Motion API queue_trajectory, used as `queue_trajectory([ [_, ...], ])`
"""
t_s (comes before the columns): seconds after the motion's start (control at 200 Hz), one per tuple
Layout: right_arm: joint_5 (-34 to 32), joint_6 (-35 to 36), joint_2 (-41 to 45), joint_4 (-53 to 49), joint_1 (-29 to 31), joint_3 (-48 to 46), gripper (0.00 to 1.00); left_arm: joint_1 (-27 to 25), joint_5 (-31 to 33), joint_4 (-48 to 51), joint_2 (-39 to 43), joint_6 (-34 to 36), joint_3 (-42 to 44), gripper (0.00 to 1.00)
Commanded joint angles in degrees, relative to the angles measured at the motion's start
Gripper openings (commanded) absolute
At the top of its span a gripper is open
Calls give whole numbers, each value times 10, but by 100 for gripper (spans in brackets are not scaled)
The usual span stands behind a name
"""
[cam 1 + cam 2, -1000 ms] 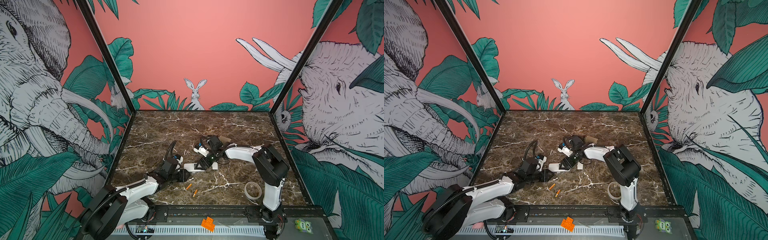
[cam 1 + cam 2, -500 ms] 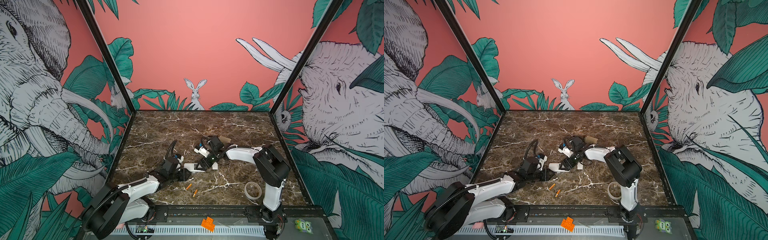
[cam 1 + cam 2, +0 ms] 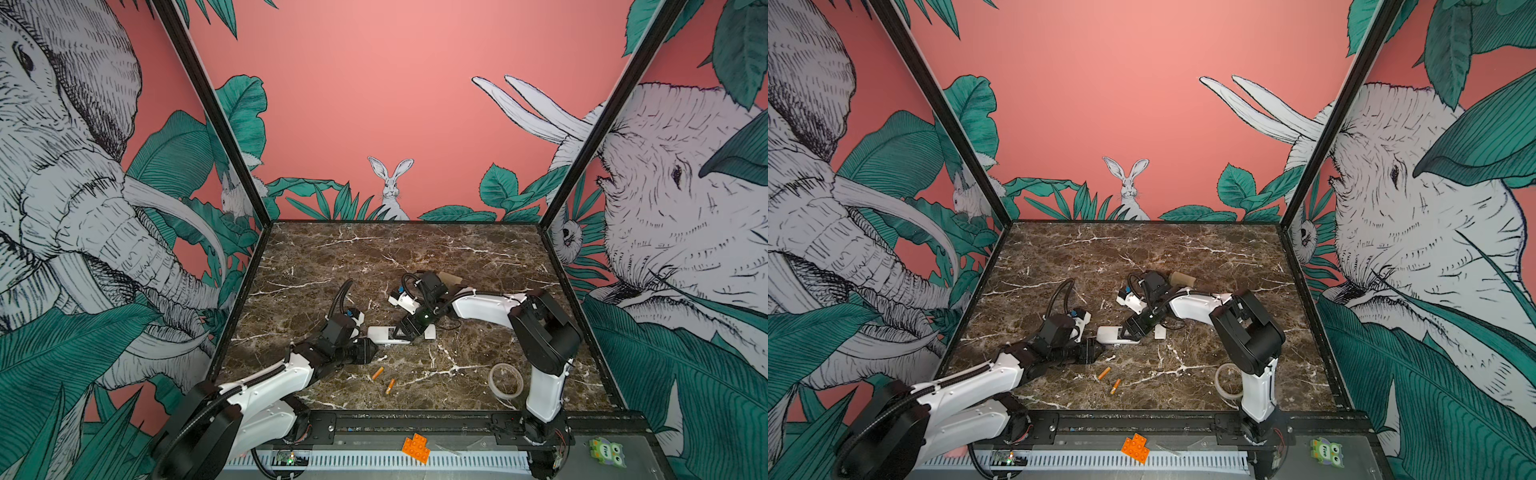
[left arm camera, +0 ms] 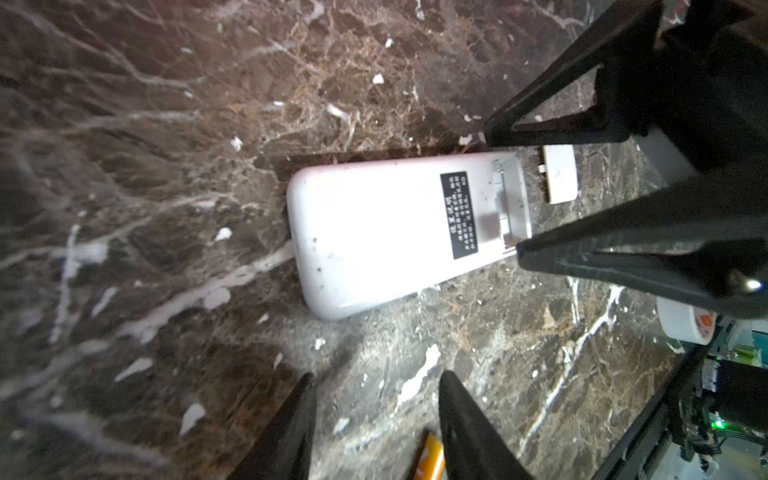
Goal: Load the batteries into the remote control
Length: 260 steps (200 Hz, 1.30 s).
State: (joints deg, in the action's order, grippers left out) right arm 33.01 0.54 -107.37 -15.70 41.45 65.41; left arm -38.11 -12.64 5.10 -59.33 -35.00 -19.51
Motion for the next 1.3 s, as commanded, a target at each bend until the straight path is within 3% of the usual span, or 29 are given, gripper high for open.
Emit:
queue_trajectory([
  [0.0,-23,29,47,-29,-2,7,76,-17,35,114,38,18,-32,50],
  [0.22,-40,42,135,30,-2,-86,77,-78,73,205,41,17,-76,51],
  [0.485,-83,67,183,67,-2,-136,78,-113,95,283,-38,56,-164,52],
  [0.925,-182,32,241,197,-5,-240,82,-169,104,342,-192,85,-272,42],
  [1.295,-173,3,261,206,-38,-257,82,-187,112,351,-254,77,-299,36],
])
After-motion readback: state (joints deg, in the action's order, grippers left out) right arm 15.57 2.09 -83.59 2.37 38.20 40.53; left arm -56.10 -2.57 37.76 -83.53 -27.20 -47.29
